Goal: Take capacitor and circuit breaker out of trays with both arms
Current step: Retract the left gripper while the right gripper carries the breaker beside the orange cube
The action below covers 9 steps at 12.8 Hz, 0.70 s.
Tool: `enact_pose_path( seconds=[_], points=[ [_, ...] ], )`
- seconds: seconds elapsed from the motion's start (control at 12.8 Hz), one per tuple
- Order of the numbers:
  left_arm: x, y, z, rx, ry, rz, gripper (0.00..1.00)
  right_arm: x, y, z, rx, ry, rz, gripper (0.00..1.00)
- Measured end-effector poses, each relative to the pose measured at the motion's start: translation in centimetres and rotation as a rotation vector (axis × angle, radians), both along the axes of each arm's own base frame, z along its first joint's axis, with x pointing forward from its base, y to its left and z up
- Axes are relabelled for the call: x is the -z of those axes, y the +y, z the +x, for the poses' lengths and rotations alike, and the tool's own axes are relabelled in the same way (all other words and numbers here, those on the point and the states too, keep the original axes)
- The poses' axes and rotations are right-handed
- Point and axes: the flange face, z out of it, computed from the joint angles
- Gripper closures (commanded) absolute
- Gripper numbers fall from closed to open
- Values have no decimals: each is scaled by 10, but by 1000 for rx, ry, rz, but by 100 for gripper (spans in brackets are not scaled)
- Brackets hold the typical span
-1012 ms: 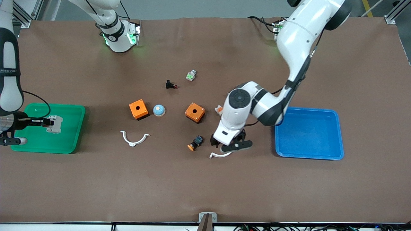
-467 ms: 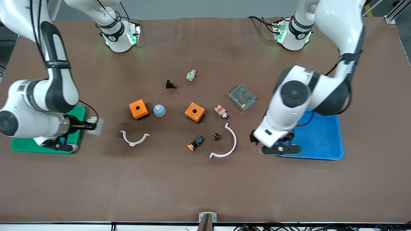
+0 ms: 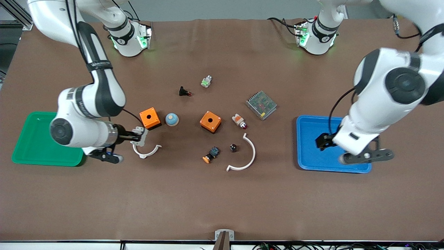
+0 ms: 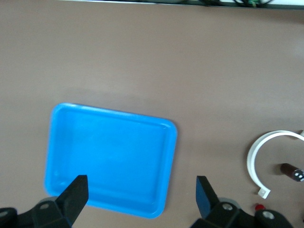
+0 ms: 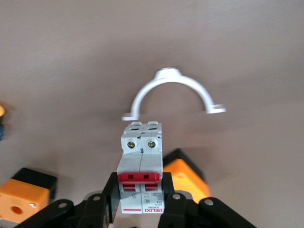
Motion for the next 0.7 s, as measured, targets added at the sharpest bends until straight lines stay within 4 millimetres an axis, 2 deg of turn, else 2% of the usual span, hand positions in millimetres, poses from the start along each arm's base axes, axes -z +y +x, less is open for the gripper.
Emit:
enact_pose_path(
  seconds=[0.23, 0.39, 0.54, 0.7],
  points=[
    [-53, 47, -27, 29, 41, 24, 0, 33, 43, -3, 34, -18, 11, 79],
    [-80, 82, -44, 62, 76, -33, 0, 52, 67, -7, 39, -31, 2, 79],
    [-101, 114, -60, 55, 95, -67, 0, 62, 89, -12, 43, -47, -8, 80],
    [-120, 118, -79, 49, 111, -64, 0, 65, 111, -19, 43, -58, -12, 80]
  ],
)
